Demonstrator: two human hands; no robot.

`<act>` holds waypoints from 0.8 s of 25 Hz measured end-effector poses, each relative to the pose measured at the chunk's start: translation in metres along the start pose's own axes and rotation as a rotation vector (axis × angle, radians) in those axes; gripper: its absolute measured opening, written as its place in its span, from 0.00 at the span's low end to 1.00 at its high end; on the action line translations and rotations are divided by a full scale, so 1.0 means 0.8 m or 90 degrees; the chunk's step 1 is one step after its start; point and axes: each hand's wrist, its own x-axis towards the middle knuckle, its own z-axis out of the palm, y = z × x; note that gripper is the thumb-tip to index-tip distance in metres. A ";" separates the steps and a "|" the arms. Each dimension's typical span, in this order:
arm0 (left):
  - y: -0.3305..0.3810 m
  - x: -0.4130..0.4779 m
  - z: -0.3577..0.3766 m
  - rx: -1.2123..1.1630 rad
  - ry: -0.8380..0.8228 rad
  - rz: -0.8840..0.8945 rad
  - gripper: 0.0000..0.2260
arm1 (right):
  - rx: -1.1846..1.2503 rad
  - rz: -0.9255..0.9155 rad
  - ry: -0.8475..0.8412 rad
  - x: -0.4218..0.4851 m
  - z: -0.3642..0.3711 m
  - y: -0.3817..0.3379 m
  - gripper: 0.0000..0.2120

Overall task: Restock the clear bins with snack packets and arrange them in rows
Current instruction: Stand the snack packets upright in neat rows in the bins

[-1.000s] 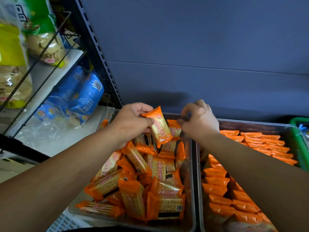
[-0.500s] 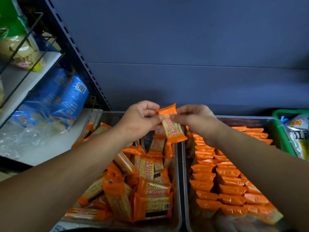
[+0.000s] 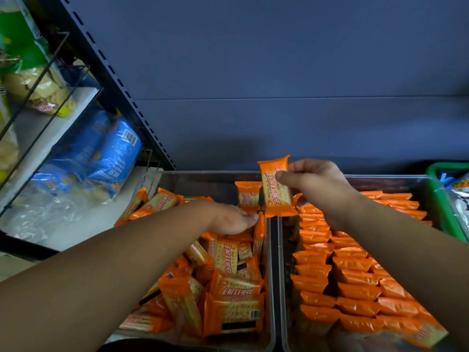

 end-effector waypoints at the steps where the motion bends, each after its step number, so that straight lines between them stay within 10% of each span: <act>1: -0.002 -0.002 0.000 -0.041 0.000 0.004 0.31 | -0.003 -0.002 -0.004 0.001 0.000 0.000 0.08; 9: -0.028 -0.034 0.003 -0.235 0.269 0.104 0.05 | -0.020 0.005 0.003 0.004 0.006 0.005 0.08; 20: -0.046 -0.058 -0.019 -0.556 0.418 0.098 0.18 | 0.014 -0.009 0.034 0.010 0.017 0.004 0.08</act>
